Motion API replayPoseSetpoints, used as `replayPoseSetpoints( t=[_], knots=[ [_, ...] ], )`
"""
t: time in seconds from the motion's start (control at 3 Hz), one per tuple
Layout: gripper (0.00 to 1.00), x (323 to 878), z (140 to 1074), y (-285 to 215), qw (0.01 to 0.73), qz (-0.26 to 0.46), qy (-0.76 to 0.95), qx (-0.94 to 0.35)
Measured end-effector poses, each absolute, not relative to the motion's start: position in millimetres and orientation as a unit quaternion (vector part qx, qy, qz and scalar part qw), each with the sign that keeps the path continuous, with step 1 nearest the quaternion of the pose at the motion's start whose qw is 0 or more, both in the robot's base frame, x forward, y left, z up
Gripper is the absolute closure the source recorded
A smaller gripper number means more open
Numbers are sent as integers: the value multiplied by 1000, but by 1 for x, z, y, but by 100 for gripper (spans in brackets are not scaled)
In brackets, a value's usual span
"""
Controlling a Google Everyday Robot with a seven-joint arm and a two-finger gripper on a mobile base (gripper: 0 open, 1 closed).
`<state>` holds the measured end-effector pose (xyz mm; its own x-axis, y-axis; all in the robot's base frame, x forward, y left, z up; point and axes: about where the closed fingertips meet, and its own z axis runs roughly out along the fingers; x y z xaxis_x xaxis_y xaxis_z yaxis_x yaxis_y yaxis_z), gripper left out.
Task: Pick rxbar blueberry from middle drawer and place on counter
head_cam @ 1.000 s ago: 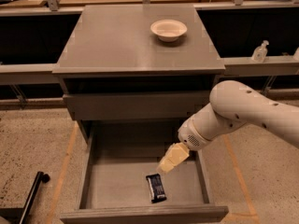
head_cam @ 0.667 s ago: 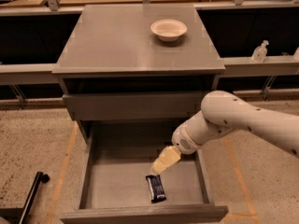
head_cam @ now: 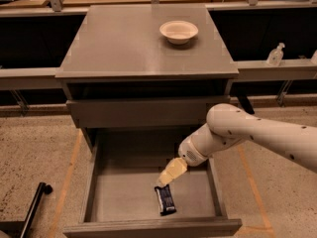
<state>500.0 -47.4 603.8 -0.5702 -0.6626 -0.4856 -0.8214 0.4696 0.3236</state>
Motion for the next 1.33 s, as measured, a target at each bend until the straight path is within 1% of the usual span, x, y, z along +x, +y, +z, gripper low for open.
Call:
replayPoseSetpoints(
  t=[0.67,1.0,1.33],
  knots=[
    [0,515,545,-31,138,290,846,-426],
    [0,529,512,-27,133,289,849,-422],
    [0,540,489,-33,139,297,853,-405]
  ],
)
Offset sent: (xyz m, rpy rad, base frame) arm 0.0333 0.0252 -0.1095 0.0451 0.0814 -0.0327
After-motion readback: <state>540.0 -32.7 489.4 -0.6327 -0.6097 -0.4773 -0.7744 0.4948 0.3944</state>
